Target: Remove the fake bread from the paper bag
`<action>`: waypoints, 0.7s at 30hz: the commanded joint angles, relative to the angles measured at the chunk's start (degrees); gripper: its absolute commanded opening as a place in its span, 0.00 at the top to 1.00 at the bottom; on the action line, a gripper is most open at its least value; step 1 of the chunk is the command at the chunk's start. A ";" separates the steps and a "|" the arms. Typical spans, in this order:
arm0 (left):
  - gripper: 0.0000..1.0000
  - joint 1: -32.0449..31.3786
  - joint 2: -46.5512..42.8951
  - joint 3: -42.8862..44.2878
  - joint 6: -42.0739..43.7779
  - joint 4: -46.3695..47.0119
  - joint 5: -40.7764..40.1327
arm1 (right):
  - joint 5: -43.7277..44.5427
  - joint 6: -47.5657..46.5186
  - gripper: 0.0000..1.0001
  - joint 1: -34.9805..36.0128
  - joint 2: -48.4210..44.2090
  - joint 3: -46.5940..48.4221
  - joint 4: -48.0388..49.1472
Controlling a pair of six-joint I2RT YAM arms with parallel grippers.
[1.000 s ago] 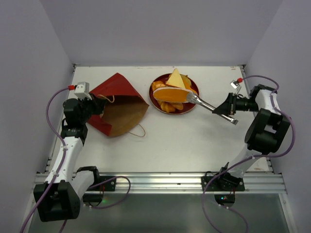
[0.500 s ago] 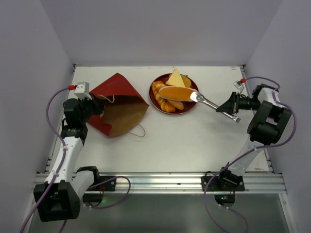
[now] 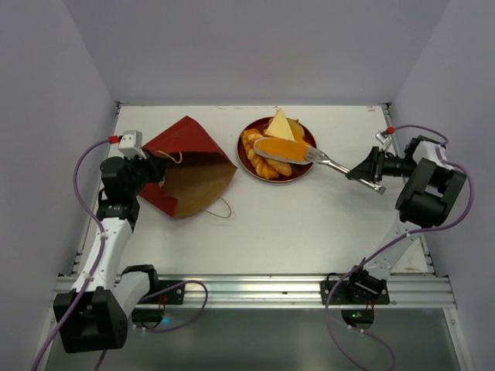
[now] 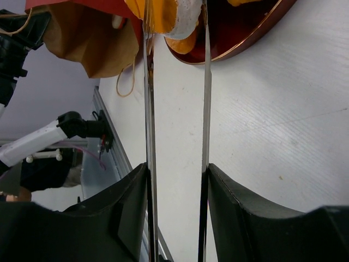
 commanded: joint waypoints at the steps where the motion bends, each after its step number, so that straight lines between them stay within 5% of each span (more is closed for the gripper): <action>1: 0.91 0.28 -0.34 -0.48 0.73 1.84 0.04 | -3.10 -1.66 0.50 -1.12 -1.57 2.29 -14.39; 21: 0.91 0.19 -0.25 -0.57 0.99 2.19 1.35 | -0.29 -5.79 0.50 -3.68 -10.18 2.20 -14.30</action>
